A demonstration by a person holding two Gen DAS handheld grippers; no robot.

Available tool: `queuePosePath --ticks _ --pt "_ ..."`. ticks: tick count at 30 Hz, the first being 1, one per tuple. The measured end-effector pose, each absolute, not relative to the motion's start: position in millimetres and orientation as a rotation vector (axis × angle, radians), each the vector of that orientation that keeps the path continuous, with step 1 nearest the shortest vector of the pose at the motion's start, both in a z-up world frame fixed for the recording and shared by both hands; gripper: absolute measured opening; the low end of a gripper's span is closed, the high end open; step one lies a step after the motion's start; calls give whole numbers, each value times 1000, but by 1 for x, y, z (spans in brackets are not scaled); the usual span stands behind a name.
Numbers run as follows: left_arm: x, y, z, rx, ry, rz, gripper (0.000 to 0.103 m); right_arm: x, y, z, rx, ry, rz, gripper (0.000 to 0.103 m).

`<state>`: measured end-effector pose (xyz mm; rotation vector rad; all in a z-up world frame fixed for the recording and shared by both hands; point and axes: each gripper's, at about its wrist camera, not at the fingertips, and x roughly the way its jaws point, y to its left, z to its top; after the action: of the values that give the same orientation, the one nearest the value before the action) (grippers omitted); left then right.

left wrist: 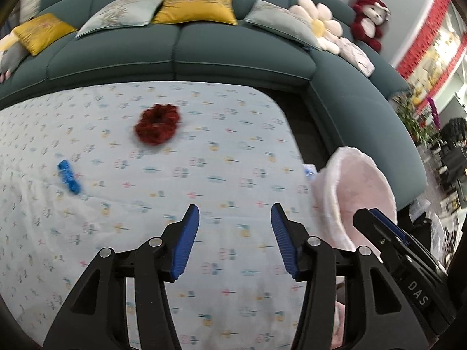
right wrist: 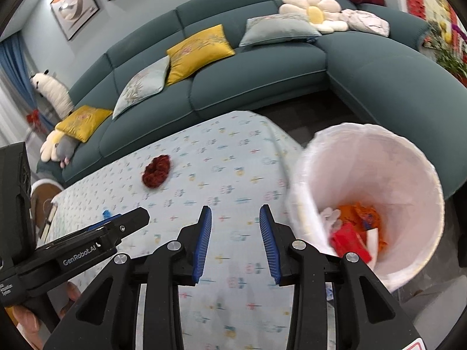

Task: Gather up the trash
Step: 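Move both grippers back to the blue string and dark red scrunchie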

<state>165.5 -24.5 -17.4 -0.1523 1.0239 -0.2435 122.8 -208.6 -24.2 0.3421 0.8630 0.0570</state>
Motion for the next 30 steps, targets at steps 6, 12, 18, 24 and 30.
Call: queuePosePath --ticks 6,12,18,24,30 --pt "172 18 -24 -201 1027 -167 49 135 -171 -25 304 883 108 35" --pt "177 50 -30 -220 1028 -103 51 146 -138 -29 274 904 146 35" --pt "185 85 -39 -236 1025 -34 59 160 -110 -37 247 930 173 35" --pt "198 115 -53 -279 1040 23 63 181 -87 -49 233 953 189 35" --pt "217 140 -71 -304 1060 66 63 207 -69 -62 226 966 195 41"
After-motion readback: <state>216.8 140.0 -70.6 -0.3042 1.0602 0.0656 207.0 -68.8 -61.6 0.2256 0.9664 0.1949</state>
